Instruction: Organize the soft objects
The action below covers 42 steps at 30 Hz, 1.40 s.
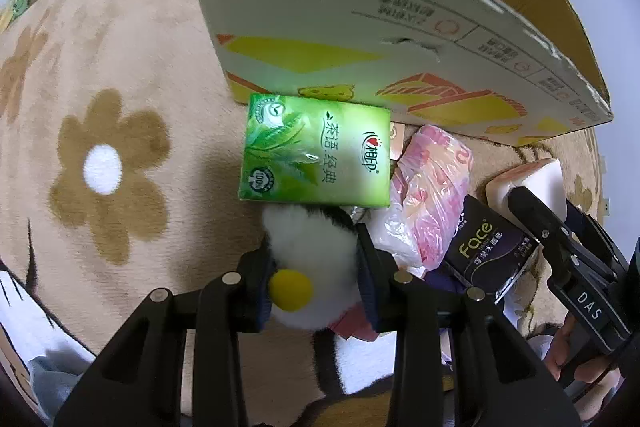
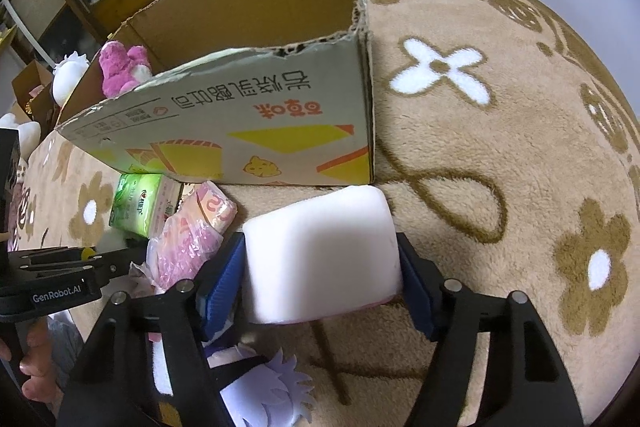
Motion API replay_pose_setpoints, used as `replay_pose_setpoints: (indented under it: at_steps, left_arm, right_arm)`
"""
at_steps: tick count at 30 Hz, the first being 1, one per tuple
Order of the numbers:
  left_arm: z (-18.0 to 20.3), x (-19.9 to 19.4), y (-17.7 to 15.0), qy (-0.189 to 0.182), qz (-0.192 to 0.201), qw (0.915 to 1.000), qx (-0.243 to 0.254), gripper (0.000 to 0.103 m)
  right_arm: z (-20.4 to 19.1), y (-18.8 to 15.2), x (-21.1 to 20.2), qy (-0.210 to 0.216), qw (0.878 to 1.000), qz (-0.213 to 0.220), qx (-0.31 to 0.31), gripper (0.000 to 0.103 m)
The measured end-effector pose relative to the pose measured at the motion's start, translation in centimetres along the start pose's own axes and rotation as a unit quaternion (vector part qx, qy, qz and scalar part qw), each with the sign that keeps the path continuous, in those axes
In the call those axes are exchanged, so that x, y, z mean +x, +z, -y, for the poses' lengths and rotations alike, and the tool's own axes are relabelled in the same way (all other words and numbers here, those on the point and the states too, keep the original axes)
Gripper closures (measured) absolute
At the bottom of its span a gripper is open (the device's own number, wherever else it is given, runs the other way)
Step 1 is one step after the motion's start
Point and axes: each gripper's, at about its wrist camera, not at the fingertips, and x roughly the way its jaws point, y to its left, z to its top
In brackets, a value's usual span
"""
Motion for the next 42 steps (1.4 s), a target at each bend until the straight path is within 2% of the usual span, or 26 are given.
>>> replay_pose_setpoints:
  at_steps: [8, 14, 21, 25, 26, 29, 32, 34, 38, 40, 42]
  left_arm:
    - [0.5, -1.4, -1.0, 0.009, 0.017, 0.9998, -0.002, 0.07]
    - [0.8, -3.5, -1.4, 0.008, 0.045, 0.999, 0.0, 0.07]
    - [1.4, -6.6, -2.4, 0.007, 0.089, 0.996, 0.009, 0.07]
    - [1.6, -9.1, -3.0, 0.012, 0.129, 0.9914, 0.019, 0.07]
    - [1.7, -9.7, -3.1, 0.015, 0.139, 0.9899, 0.023, 0.071]
    - [1.5, -11.3, -3.3, 0.019, 0.171, 0.9843, 0.038, 0.083]
    - [2.1, -13.0, -3.9, 0.026, 0.201, 0.9779, 0.05, 0.088]
    - [2.4, -12.8, -3.8, 0.015, 0.188, 0.9805, 0.056, 0.093]
    - [1.4, -10.2, -2.9, 0.018, 0.145, 0.9886, 0.036, 0.092]
    - [0.6, -9.0, -2.5, 0.016, 0.121, 0.9923, 0.024, 0.09]
    - [0.1, -8.3, -2.3, -0.001, 0.097, 0.9953, 0.005, 0.086]
  right_arm:
    - [-0.1, -0.1, -1.1, 0.004, 1.0, 0.012, -0.003, 0.037]
    - [0.0, 0.0, -2.7, -0.001, 0.999, 0.039, 0.004, 0.037]
    - [0.2, 0.4, -5.4, 0.007, 0.996, 0.086, 0.012, 0.039]
    - [0.0, 0.4, -6.9, 0.011, 0.994, 0.11, 0.006, 0.039]
    - [-0.1, 0.4, -7.2, 0.011, 0.993, 0.114, 0.003, 0.039]
    - [-0.5, 0.4, -8.3, 0.015, 0.991, 0.131, -0.002, 0.039]
    - [-0.7, 0.6, -9.3, 0.019, 0.989, 0.146, -0.005, 0.039]
    - [-0.9, 0.7, -9.7, 0.023, 0.988, 0.153, -0.007, 0.039]
    - [-1.2, 0.8, -10.0, 0.025, 0.987, 0.156, -0.013, 0.039]
    - [-1.3, 0.8, -9.8, 0.026, 0.988, 0.151, -0.014, 0.039]
    - [-1.4, 0.8, -9.6, 0.027, 0.989, 0.148, -0.017, 0.039]
